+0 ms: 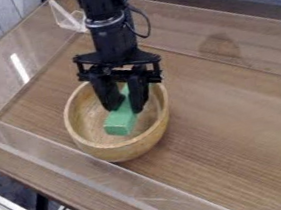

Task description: Remove the green block from inside the brown bowl and put it on the table

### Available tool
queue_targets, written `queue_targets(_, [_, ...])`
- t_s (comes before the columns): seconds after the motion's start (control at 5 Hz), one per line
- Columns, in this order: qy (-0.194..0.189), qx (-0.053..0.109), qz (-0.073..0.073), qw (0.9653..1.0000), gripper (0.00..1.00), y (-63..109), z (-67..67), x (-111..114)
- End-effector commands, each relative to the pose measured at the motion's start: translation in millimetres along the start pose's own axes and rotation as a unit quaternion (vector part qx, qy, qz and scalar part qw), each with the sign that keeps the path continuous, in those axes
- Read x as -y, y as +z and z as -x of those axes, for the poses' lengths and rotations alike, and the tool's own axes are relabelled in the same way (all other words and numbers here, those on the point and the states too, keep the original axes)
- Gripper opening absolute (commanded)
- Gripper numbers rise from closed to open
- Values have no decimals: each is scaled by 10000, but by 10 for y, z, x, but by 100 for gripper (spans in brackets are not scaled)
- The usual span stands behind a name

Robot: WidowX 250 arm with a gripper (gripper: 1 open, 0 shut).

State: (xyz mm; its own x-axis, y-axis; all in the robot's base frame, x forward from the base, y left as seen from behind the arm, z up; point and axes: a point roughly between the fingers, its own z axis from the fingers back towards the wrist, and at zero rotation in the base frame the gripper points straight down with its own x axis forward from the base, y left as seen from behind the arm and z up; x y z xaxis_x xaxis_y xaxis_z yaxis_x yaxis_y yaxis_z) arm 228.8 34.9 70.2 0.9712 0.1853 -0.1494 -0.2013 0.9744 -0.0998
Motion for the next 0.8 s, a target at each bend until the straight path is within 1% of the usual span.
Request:
queue_targets(0.0, [-48,304,9,9995,0,169,-87,37])
queue_targets(0.6, [-21,279,43,9996,0,216,-94,64])
